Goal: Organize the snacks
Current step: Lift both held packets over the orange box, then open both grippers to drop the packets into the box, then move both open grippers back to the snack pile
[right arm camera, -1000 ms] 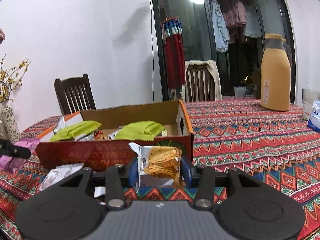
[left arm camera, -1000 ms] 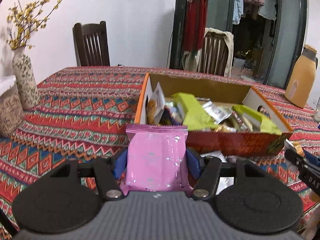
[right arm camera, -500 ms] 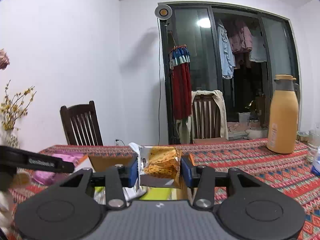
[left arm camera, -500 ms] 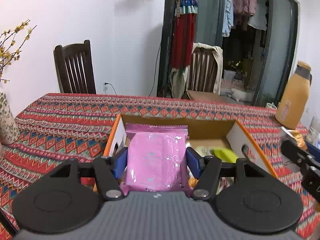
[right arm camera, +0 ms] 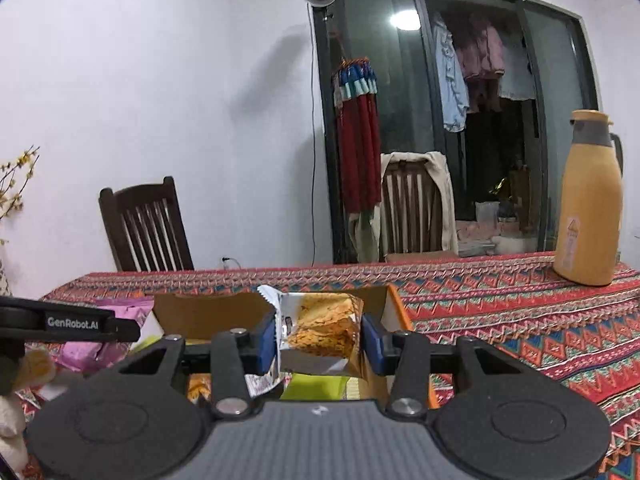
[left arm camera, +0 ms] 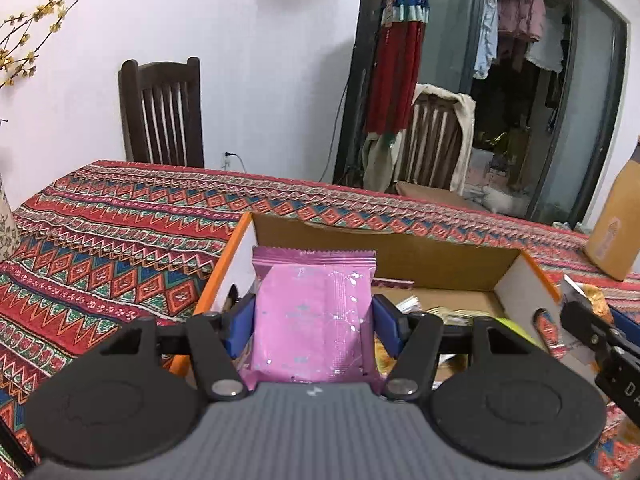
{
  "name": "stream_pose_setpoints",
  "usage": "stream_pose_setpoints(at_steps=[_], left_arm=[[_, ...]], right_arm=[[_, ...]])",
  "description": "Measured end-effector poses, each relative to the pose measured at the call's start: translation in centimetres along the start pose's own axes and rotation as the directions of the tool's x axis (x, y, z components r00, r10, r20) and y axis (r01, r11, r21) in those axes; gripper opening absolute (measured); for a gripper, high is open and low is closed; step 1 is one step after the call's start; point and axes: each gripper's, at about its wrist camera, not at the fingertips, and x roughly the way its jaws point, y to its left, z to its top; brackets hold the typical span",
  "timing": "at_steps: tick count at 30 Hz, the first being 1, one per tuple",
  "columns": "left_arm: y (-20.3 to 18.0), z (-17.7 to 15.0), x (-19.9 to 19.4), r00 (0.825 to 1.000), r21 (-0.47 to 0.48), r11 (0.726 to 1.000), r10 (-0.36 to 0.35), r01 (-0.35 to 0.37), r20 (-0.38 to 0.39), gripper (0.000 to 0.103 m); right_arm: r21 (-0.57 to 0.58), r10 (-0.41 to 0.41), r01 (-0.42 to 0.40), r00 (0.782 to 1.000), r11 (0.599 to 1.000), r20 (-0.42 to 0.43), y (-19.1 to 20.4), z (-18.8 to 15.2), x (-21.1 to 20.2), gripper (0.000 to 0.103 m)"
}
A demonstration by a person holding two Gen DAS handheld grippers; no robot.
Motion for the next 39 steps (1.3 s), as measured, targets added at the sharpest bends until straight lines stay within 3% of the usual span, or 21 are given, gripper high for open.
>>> stream_pose_setpoints(at_steps=[8,11,12,14,15,16,18,20,39], left_arm=[[-0.3,-0.5,-0.2,1.000,0.011,1.000,-0.012,0.012,0.016,0.063],[-0.1,-0.6,-0.3,0.999,0.005,1.000,-0.025,0.025,0.022,0.066],[-0.1,-0.6,-0.5,0.999,0.003,1.000,-0.027,0.027,0.028,0.074],[0.0,-0.5,-1.0,0.998,-0.002,1.000,-0.026,0.027,0.053,0.088],[0.0,-0.5,-1.3,0.998,-0.007,1.000,-0.023,0.024,0.063,0.098],[0.1,-0.5,-1.6,0.997,-0.015,1.000,-0.019,0.020,0.072,0.103],[0.3,-0.4,-1.8,0.997,-0.033,0.999,-0.012,0.014,0.081,0.103],[0.4,-0.3,-1.9,0.997,-0.041,0.999,-0.016,0.019,0.078,0.103],[0.0,-0.6,-2.2,0.997,-0.035,0.999,-0.016,0.019,0.078,0.103]], right_arm=[[-0.009,0.001,-0.001,1.000,1.000,-0.026,0.3,-1.2,0.9,0.043],[-0.010,0.002,-0.002,1.000,1.000,-0.030,0.5,-1.4,1.0,0.048],[-0.010,0.000,0.000,1.000,1.000,-0.026,0.5,-1.4,1.0,0.051],[-0.006,-0.004,0.004,1.000,1.000,-0.026,0.5,-1.5,1.0,0.067],[0.000,-0.007,0.007,1.000,1.000,-0.023,0.5,-1.5,0.9,0.083],[0.005,-0.008,0.008,1.000,1.000,-0.020,0.4,-1.5,0.7,0.091],[0.011,-0.011,0.011,1.000,1.000,-0.014,0.3,-1.4,0.6,0.093],[0.018,-0.007,0.007,1.000,1.000,-0.012,0.2,-1.4,0.5,0.102],[0.032,-0.009,0.008,1.000,0.999,0.013,-0.1,-1.4,-0.3,0.103]])
